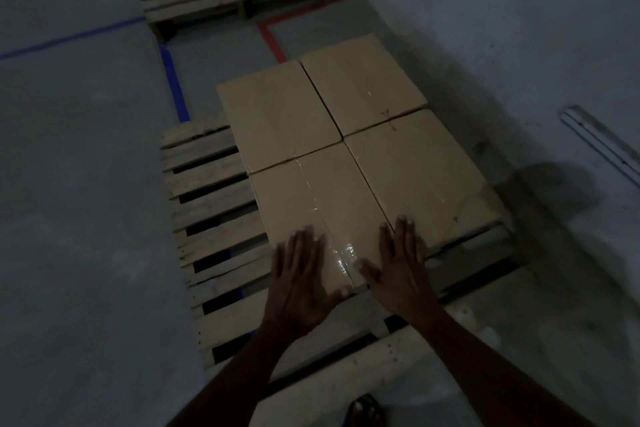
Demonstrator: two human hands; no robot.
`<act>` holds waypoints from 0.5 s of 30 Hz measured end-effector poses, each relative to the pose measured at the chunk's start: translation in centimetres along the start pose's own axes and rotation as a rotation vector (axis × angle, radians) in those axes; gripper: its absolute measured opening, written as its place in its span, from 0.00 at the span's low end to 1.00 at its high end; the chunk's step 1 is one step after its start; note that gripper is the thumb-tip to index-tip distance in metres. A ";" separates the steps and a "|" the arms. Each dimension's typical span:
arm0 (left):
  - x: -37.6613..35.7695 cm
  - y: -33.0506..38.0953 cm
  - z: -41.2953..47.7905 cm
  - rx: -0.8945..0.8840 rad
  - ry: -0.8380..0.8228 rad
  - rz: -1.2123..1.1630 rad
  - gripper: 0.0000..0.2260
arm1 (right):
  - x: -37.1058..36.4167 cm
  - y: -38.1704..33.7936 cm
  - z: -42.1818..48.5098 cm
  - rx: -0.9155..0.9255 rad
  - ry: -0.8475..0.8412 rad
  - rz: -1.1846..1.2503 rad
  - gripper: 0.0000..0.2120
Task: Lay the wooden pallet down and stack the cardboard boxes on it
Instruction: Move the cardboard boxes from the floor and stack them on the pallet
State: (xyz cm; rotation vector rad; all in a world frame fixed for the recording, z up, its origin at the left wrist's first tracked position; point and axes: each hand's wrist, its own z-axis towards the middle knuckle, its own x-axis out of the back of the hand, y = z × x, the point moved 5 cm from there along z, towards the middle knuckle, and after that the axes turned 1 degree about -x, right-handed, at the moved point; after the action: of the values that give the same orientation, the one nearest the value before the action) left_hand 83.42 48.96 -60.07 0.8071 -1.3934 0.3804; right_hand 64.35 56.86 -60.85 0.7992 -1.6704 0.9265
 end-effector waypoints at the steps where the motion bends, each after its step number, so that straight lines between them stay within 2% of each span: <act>1: -0.3 0.4 0.5 -0.086 -0.051 0.024 0.50 | -0.2 0.2 0.2 0.019 -0.008 -0.008 0.45; 3: -0.4 0.7 1.5 -0.164 -0.100 0.048 0.54 | -0.3 0.4 0.6 0.044 -0.010 0.000 0.46; 10: -0.4 0.3 4.4 -0.226 -0.176 0.083 0.58 | 0.2 0.0 0.5 0.081 0.135 0.074 0.38; 15: 0.1 0.3 4.8 -0.204 -0.301 0.104 0.61 | 0.4 -1.0 1.0 -0.024 0.066 0.038 0.38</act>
State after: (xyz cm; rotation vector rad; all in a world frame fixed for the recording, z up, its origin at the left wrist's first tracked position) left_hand 79.79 45.83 -60.06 0.6424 -1.7295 0.1963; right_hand 64.64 55.51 -60.50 0.7154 -1.6415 0.9476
